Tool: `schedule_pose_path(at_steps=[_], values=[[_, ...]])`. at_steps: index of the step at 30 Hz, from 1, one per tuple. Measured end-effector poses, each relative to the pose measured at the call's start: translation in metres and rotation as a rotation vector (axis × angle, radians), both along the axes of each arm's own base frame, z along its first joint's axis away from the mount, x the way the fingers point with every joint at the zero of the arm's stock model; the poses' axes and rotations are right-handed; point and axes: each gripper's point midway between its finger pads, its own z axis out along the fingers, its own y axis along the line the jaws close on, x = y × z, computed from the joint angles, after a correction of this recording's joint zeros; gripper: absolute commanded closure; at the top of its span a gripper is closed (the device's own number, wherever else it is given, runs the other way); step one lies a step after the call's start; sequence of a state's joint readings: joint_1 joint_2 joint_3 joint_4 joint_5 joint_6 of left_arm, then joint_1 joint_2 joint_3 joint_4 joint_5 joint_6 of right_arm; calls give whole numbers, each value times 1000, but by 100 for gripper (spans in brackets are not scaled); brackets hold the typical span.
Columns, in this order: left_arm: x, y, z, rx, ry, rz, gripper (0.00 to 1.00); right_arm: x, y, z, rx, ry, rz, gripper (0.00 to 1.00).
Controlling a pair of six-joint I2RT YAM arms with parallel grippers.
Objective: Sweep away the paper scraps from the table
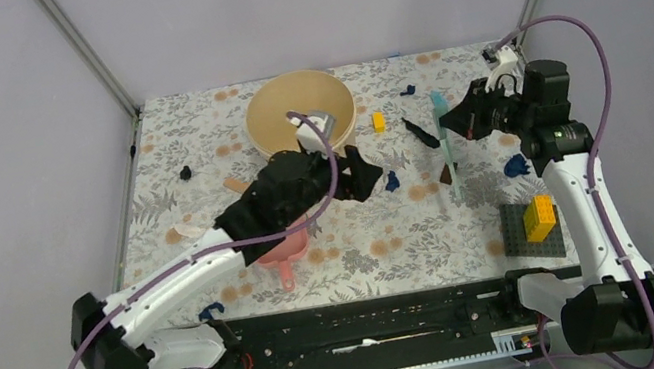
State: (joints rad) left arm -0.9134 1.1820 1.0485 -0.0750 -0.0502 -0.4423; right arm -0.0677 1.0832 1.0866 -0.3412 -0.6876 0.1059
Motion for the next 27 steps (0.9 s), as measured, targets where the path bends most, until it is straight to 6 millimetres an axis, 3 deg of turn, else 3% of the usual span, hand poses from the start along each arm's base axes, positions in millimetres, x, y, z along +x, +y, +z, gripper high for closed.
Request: schedule_pose_path(at_steps=[2,7,12,15,19,27], values=[[0,-21,-8,15,-6,-10,16,-5,7,-2,39,19,35,100],[6,-43,-27,-30,12,-9,11,-11,16,0,110,54,63,100],[0,-68,-21,-91,-12,-27,12,-7,16,5,154,71,29,100],[-2,-97,-18,-92,-11,-60,14,-3,14,3,178,96,-18,100],[9,-127,-9,-99,-21,-50,16,3,9,2,200,119,-74,100],[29,-148,-13,-85,-19,18,24,4,7,-8,226,163,-116,100]])
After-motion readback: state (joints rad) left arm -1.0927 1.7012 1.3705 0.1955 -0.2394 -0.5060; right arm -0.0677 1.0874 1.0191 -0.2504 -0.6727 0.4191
